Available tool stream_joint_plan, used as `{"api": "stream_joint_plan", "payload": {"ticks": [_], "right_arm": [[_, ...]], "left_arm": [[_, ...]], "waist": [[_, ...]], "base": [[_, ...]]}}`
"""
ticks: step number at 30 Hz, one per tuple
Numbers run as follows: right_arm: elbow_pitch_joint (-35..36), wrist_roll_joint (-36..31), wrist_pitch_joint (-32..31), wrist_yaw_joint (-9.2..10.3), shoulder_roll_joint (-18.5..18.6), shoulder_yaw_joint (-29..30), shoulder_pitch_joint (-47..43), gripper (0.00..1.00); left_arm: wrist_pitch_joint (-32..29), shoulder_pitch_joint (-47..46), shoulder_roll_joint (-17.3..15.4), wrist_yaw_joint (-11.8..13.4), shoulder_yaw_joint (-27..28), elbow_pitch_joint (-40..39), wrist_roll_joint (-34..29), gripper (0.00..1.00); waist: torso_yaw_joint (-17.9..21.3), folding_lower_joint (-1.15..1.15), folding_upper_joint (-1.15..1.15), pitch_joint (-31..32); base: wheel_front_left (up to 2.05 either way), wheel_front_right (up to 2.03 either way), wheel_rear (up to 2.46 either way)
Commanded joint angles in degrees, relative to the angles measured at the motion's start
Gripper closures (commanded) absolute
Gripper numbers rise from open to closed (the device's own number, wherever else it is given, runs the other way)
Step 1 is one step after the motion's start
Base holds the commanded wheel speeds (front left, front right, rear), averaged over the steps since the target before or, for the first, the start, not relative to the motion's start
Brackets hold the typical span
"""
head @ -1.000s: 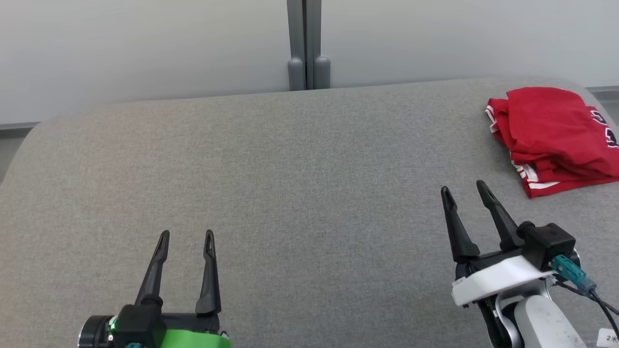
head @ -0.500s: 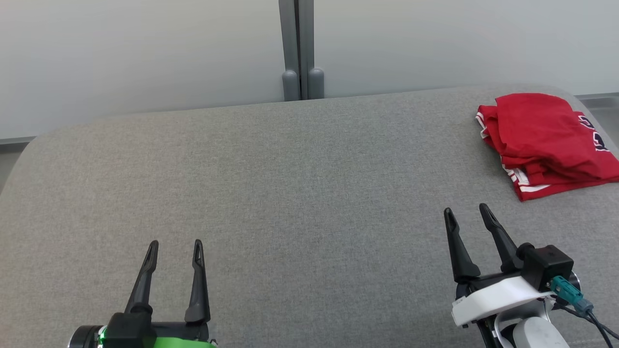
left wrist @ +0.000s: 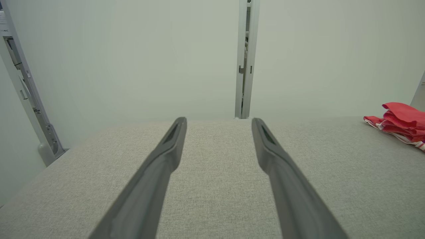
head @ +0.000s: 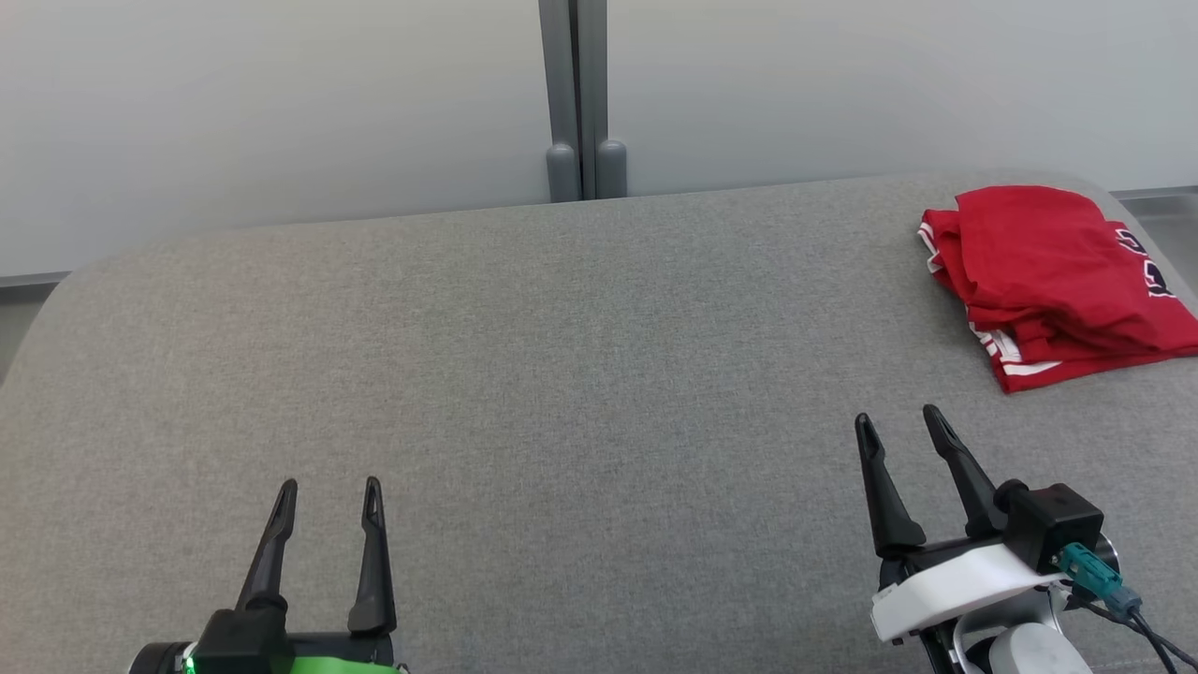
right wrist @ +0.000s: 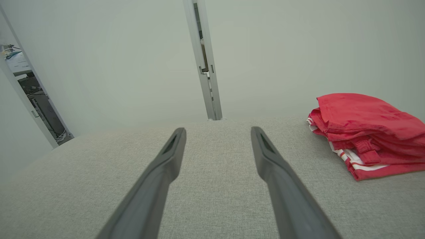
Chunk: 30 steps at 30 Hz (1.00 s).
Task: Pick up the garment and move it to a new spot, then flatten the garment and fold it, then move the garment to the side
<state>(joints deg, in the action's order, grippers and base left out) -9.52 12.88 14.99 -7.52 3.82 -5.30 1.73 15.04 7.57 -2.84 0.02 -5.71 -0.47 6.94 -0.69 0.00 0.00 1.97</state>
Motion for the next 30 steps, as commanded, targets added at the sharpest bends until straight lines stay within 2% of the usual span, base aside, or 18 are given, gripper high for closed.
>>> {"api": "stream_joint_plan", "payload": {"ticks": [1, 5, 6, 9, 30], "right_arm": [[-0.2, -0.4, 0.2, 0.08, -0.2, 0.0, -0.4, 0.0], [-0.2, -0.3, 0.2, 0.08, -0.2, 0.1, -0.5, 0.0], [-0.1, 0.0, 0.0, 0.0, -0.1, 0.1, 0.0, 1.0], [-1.1, 0.6, -0.1, -0.01, -0.1, 0.0, -0.6, 1.0], [-2.0, 22.6, -5.3, 0.0, 0.3, 2.5, 0.9, 1.0]], "left_arm": [[0.2, 0.4, -0.1, -0.1, 0.3, 0.2, 0.1, 0.0], [0.2, 0.2, -0.1, 0.4, 0.5, 0.2, -0.5, 0.0], [0.0, 0.0, 0.0, 0.5, 0.3, 0.3, -0.5, 1.0], [-0.2, 0.3, 0.0, 0.4, 0.0, 1.3, 0.1, 1.0], [-4.5, -3.7, -1.4, -1.7, 1.5, 4.9, 24.8, 1.0]], "waist": [[0.1, 0.0, 0.0, 0.0], [0.1, 0.0, 0.0, -0.1], [0.2, 0.0, 0.0, -0.1], [0.2, 0.0, 0.0, -0.1], [0.3, 0.0, 0.0, -0.4]], "base": [[0.0, 0.0, 0.0], [0.0, 0.0, 0.0], [0.0, 0.0, 0.0], [0.0, 0.0, 0.0], [0.0, 0.0, 0.0]]}}
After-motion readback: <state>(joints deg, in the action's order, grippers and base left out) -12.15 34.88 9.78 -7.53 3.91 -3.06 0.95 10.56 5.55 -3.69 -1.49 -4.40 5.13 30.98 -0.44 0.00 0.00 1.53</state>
